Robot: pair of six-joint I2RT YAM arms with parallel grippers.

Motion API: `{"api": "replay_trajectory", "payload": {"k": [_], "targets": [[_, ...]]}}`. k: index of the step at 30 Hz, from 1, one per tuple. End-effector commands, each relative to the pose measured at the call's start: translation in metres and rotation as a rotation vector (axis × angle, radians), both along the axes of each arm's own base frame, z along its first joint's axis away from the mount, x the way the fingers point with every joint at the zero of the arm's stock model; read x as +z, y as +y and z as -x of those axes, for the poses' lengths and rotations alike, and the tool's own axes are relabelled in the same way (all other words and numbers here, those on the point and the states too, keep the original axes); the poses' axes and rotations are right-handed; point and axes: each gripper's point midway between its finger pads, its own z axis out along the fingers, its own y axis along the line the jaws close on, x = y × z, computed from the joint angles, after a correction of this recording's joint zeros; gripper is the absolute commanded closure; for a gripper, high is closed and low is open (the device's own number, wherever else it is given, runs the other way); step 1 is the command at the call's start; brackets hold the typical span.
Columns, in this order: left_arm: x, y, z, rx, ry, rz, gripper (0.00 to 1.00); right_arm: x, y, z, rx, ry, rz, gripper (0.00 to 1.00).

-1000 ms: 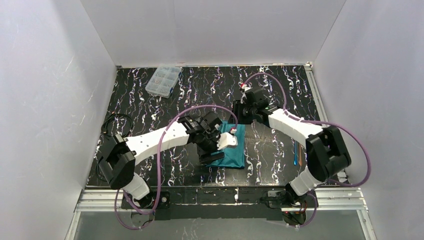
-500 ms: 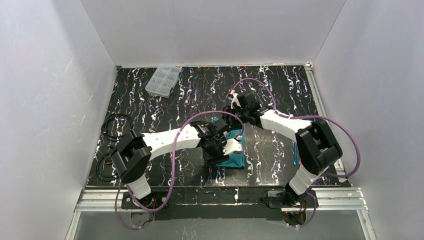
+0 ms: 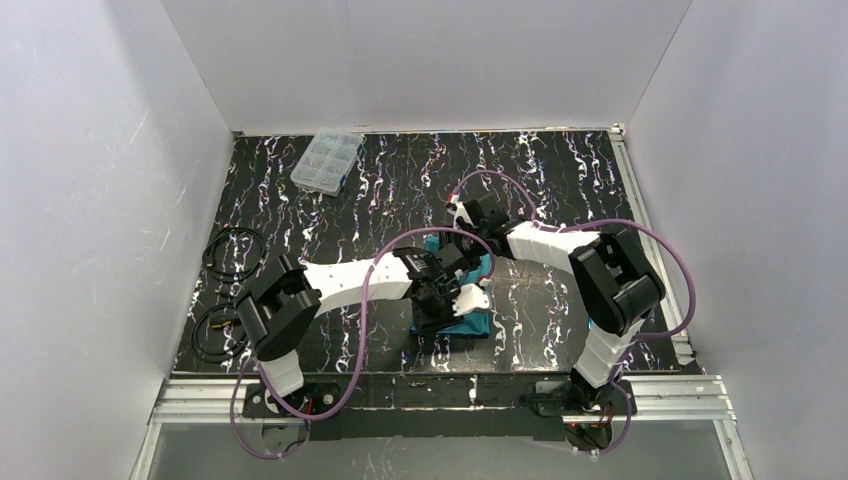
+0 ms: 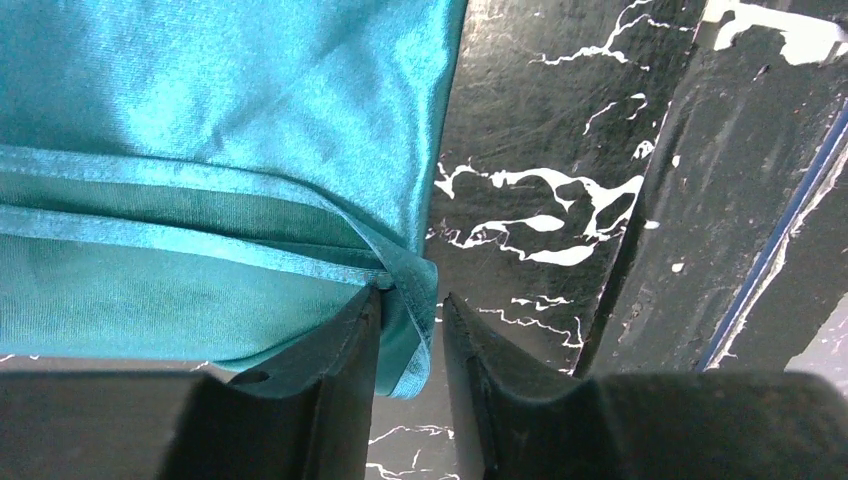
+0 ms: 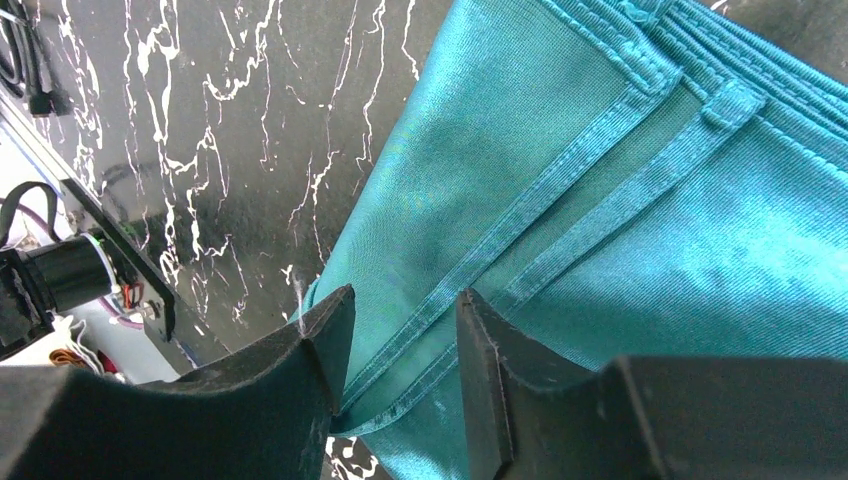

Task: Fold the napkin into a case and place the utensils inside
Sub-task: Rotate the 2/3-rectangle-folded napkin at the center of the board.

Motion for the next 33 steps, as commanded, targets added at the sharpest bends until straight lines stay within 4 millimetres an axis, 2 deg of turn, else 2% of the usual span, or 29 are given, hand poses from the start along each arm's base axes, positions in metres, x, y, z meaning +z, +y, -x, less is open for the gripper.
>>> {"api": "replay_trajectory", "payload": {"k": [1,4,8,9,14,19,24,26,27,28,33], "targets": [[-0.005,-0.007,0.005,-0.027,0.008,0.007,0.76,0.006,0.006,-0.012,0.013,-0.062,-0.018,0.51],[-0.016,-0.006,-0.002,-0.062,-0.052,-0.022,0.84,-0.004,0.0,-0.013,0.004,-0.064,0.023,0.54],[-0.036,0.013,-0.019,-0.139,-0.167,-0.127,0.99,-0.012,-0.011,-0.016,-0.026,-0.079,0.08,0.59],[-0.04,0.019,-0.023,-0.172,-0.192,-0.156,1.0,-0.014,-0.014,-0.017,-0.037,-0.084,0.09,0.6],[-0.046,0.047,-0.035,-0.284,-0.277,-0.262,1.0,-0.013,-0.027,-0.022,-0.094,-0.113,0.118,0.62],[-0.04,0.06,-0.041,-0.369,-0.334,-0.297,1.0,-0.012,-0.044,-0.032,-0.198,-0.131,0.14,0.62],[-0.032,0.08,-0.063,-0.522,-0.487,-0.359,1.0,-0.006,-0.061,-0.034,-0.317,-0.148,0.144,0.62],[-0.029,0.09,-0.069,-0.563,-0.509,-0.378,0.95,-0.004,-0.065,-0.03,-0.356,-0.152,0.128,0.62],[-0.026,0.092,-0.072,-0.59,-0.52,-0.381,0.89,-0.005,-0.067,-0.028,-0.378,-0.148,0.124,0.62],[-0.024,0.094,-0.075,-0.604,-0.534,-0.38,0.87,-0.005,-0.07,-0.025,-0.399,-0.146,0.12,0.61],[-0.019,0.086,-0.086,-0.699,-0.641,-0.321,0.86,-0.006,-0.078,-0.012,-0.476,-0.129,0.074,0.6]]}}
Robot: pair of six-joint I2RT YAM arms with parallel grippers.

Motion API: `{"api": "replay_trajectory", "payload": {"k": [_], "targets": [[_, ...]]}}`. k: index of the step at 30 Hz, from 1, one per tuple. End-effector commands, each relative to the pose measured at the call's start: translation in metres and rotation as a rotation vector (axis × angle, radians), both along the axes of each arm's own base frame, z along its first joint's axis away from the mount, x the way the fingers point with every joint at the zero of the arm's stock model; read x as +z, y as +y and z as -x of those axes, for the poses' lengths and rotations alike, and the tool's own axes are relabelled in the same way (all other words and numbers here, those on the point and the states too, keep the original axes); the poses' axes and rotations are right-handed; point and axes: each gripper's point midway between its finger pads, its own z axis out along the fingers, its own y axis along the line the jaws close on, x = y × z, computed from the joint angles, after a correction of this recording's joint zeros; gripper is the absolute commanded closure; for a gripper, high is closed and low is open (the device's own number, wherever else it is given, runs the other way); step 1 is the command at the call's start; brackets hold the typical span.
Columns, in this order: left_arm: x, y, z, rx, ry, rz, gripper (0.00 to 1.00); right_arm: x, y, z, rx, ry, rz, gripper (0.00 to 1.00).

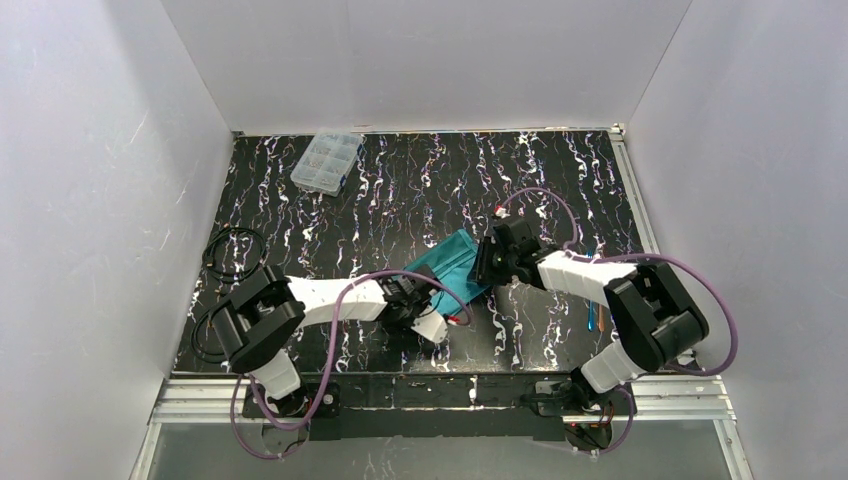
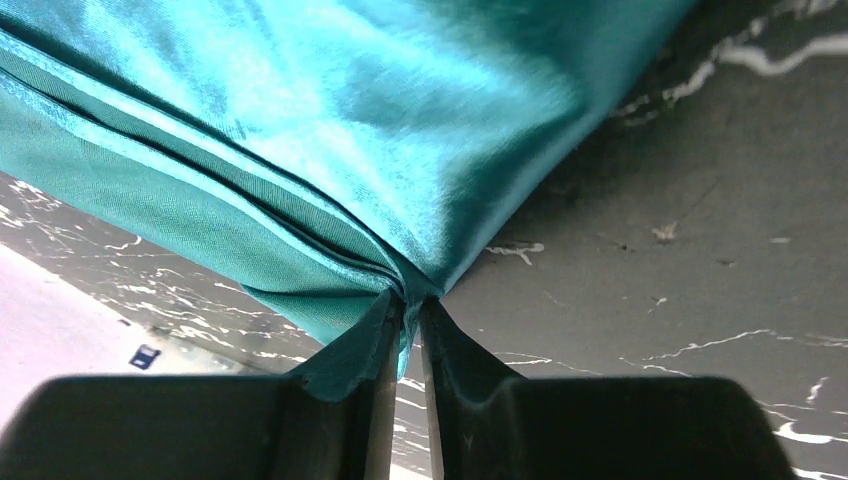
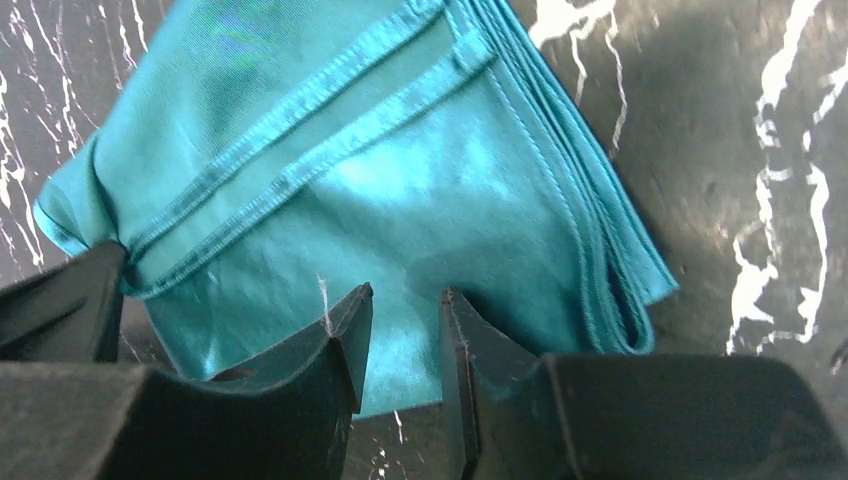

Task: Fold the napkin into a case and place the utensils inside
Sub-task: Rotate the 2/3-rectangle-folded napkin at the center of the board.

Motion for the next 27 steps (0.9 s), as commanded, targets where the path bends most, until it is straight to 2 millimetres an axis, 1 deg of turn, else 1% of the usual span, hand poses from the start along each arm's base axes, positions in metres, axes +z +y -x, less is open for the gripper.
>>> {"api": "replay_trajectory", "payload": {"k": [1,6,9,12,14,17,20,22,23,24,27], "targets": [[-0.002,0.008,-0.004,-0.173,-0.054,-0.036,0.86,0.018,-0.001,-0.005,-0.099,-0.057,-0.077,0.59],[0.007,-0.006,-0.013,-0.303,-0.156,0.012,0.86,0.05,0.004,-0.013,-0.048,-0.117,-0.075,0.58],[0.004,-0.008,-0.013,-0.392,-0.195,0.001,0.85,0.067,0.009,-0.023,-0.002,-0.16,-0.065,0.56],[-0.001,-0.008,-0.013,-0.473,-0.224,-0.022,0.86,0.076,0.019,-0.034,0.055,-0.188,-0.059,0.54],[-0.004,-0.008,-0.012,-0.509,-0.227,-0.035,0.85,0.074,0.029,-0.041,0.104,-0.185,-0.06,0.54],[-0.002,-0.012,-0.015,-0.522,-0.235,-0.041,0.85,0.059,0.037,-0.05,0.155,-0.154,-0.026,0.54],[0.0,-0.01,-0.017,-0.543,-0.241,-0.053,0.85,0.04,0.036,-0.059,0.164,-0.135,0.017,0.54],[0.0,-0.008,-0.017,-0.565,-0.243,-0.053,0.84,0.028,0.031,-0.064,0.151,-0.121,0.038,0.55],[0.001,-0.008,-0.018,-0.565,-0.246,-0.05,0.81,0.024,0.028,-0.067,0.137,-0.12,0.039,0.55],[0.006,-0.01,-0.021,-0.556,-0.255,-0.037,0.76,0.02,0.026,-0.069,0.122,-0.116,0.038,0.56],[0.029,-0.017,-0.028,-0.492,-0.257,0.0,0.65,0.009,0.016,-0.071,0.086,-0.102,0.047,0.57]]}}
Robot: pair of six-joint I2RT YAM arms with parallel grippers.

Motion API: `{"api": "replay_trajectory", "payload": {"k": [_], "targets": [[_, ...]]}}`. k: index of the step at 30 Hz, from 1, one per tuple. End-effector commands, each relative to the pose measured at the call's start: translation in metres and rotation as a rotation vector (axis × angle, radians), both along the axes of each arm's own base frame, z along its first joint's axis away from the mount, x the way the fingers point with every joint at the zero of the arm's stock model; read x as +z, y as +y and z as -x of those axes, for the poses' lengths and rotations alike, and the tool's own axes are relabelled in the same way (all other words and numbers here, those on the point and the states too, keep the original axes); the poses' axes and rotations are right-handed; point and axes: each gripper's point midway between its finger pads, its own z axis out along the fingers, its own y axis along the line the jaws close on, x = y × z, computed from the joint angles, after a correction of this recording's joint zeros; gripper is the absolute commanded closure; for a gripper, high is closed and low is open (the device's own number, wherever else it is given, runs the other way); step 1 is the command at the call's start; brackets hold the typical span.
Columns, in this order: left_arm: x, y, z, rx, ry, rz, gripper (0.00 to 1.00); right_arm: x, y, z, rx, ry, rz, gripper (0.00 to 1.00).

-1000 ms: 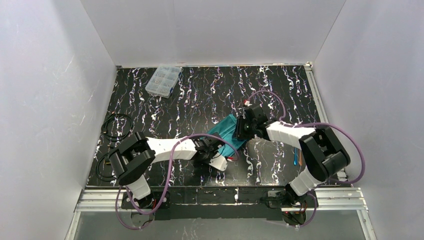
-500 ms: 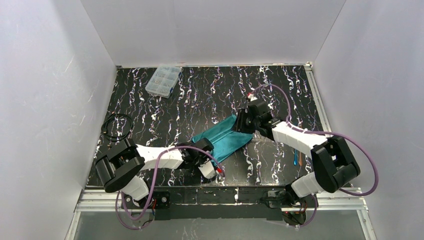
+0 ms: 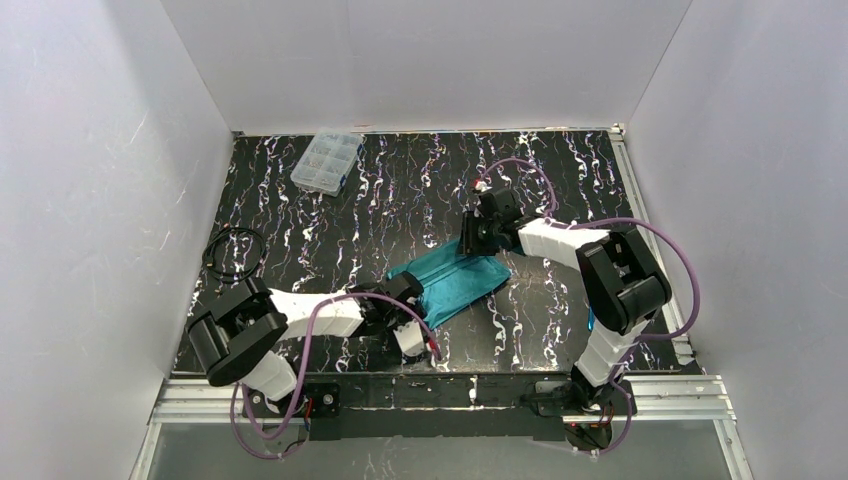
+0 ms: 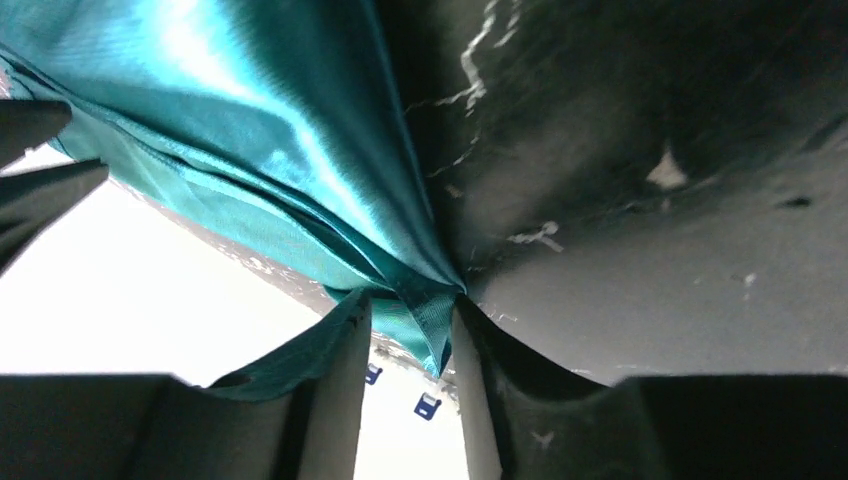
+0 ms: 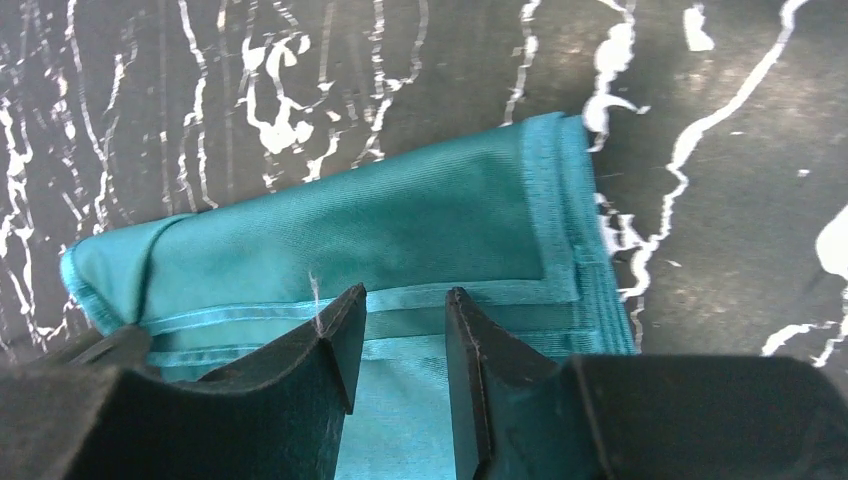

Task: Fold the napkin into a case and place the utensils inside
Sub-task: Rotate the 2/3-rectangle-folded napkin at the center of the board.

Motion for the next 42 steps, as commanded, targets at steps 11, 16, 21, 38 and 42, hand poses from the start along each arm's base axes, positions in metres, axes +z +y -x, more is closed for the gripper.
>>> {"api": "replay_trajectory", "payload": {"k": [11,16,21,38,42], "targets": [[0.087,-0.009,0.06,0.386,0.509,0.216,0.46,-0.015,-0.018,-0.008,-0.097,-0.027,-0.036,0.58],[0.092,-0.052,0.078,0.676,0.771,0.352,0.47,-0.014,-0.02,-0.005,-0.121,-0.025,-0.045,0.59],[0.071,-0.082,0.077,0.88,0.861,0.389,0.51,-0.012,-0.025,-0.004,-0.141,-0.028,-0.034,0.59],[0.001,-0.061,0.107,0.741,0.846,0.196,0.58,-0.013,-0.046,0.007,-0.257,-0.026,-0.008,0.62],[-0.011,-0.041,0.099,0.659,0.751,0.144,0.61,-0.016,-0.053,0.014,-0.297,-0.011,-0.001,0.63]]}}
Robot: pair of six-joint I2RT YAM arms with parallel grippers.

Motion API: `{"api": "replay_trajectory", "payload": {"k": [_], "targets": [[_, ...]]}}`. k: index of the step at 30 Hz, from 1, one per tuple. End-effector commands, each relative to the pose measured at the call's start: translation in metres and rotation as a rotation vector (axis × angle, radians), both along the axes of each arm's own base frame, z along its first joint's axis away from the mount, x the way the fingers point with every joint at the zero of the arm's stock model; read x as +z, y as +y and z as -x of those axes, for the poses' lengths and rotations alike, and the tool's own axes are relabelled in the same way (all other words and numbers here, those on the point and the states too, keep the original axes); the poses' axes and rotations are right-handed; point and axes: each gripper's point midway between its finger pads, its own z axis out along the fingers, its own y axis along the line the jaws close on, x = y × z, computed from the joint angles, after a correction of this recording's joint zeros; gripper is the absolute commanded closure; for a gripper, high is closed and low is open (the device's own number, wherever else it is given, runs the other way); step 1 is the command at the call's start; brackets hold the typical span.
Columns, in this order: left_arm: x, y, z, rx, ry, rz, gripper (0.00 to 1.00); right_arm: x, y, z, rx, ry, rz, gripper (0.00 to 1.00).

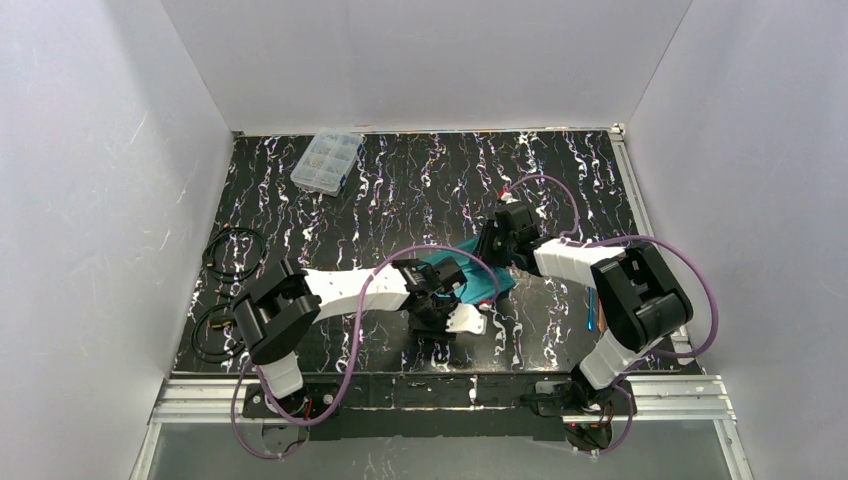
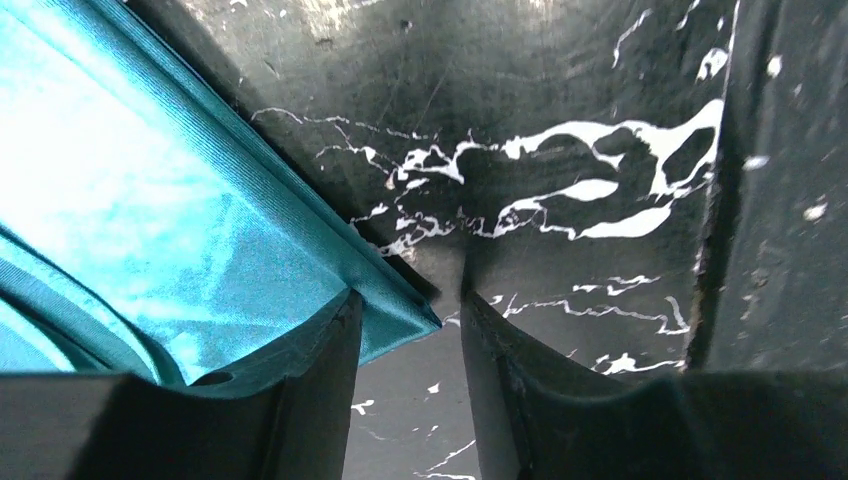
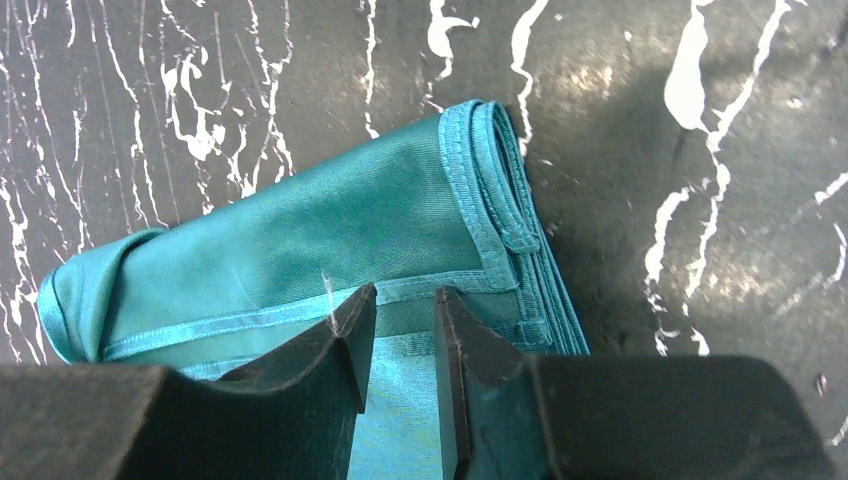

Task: Fold the napkin into a case and place the utensils inside
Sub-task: Rotate the 2/3-rectangle-folded napkin at the center of the board, then smooth out the 2/3-rectangle-folded napkin at the center of the board.

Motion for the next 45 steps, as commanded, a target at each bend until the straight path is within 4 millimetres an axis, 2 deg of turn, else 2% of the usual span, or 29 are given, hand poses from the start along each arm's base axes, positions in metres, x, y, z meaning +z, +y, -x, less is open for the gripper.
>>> {"api": "replay_trajectory", "payload": {"k": [1,5,9,14,17,19,22,24,26,28,30,33,36,38,41,45], "targets": [[-0.008,0.025,-0.005,-0.135,-0.083,-0.055,0.62,-0.003,-0.018,0.01,-0.084,0.021,0.033,0.64],[-0.018,0.05,-0.01,-0.223,-0.172,-0.103,0.64,-0.001,-0.023,0.025,-0.114,0.034,0.001,0.65],[-0.019,0.061,-0.026,-0.265,-0.282,-0.123,0.65,0.005,-0.026,0.044,-0.124,0.039,-0.04,0.62],[0.0,0.061,-0.049,-0.247,-0.365,-0.09,0.64,0.021,-0.036,0.061,-0.144,0.024,-0.049,0.61],[0.015,0.066,-0.057,-0.234,-0.381,-0.07,0.63,0.038,-0.039,0.064,-0.155,-0.009,-0.065,0.59],[0.026,0.07,-0.052,-0.229,-0.34,-0.051,0.6,0.051,-0.038,0.06,-0.148,-0.04,-0.077,0.57],[0.042,0.073,-0.025,-0.291,-0.244,0.037,0.55,0.07,-0.029,0.047,-0.115,-0.078,-0.081,0.56],[0.052,0.075,-0.015,-0.311,-0.225,0.09,0.52,0.078,-0.022,0.036,-0.077,-0.103,-0.074,0.55],[0.071,0.071,-0.011,-0.268,-0.19,0.164,0.5,0.088,-0.012,0.02,-0.036,-0.148,-0.073,0.55],[0.089,0.07,-0.015,-0.161,-0.132,0.21,0.5,0.098,-0.003,0.004,-0.002,-0.193,-0.068,0.55],[0.096,0.071,-0.022,-0.093,-0.107,0.224,0.5,0.104,0.008,-0.012,0.018,-0.23,-0.082,0.56],[0.092,0.076,-0.029,-0.107,-0.142,0.24,0.5,0.091,0.022,-0.02,0.057,-0.194,-0.095,0.59],[0.088,0.07,-0.042,-0.101,-0.2,0.286,0.5,0.07,0.022,-0.02,0.065,-0.161,-0.067,0.61],[0.087,0.061,-0.055,-0.013,-0.182,0.312,0.5,0.058,0.017,-0.017,0.059,-0.147,-0.042,0.62],[0.098,0.045,-0.081,0.187,-0.091,0.339,0.5,0.05,0.014,-0.011,0.06,-0.139,-0.041,0.64],[0.102,0.027,-0.099,0.41,0.017,0.363,0.57,0.039,0.012,-0.003,0.059,-0.115,-0.046,0.68]]}}
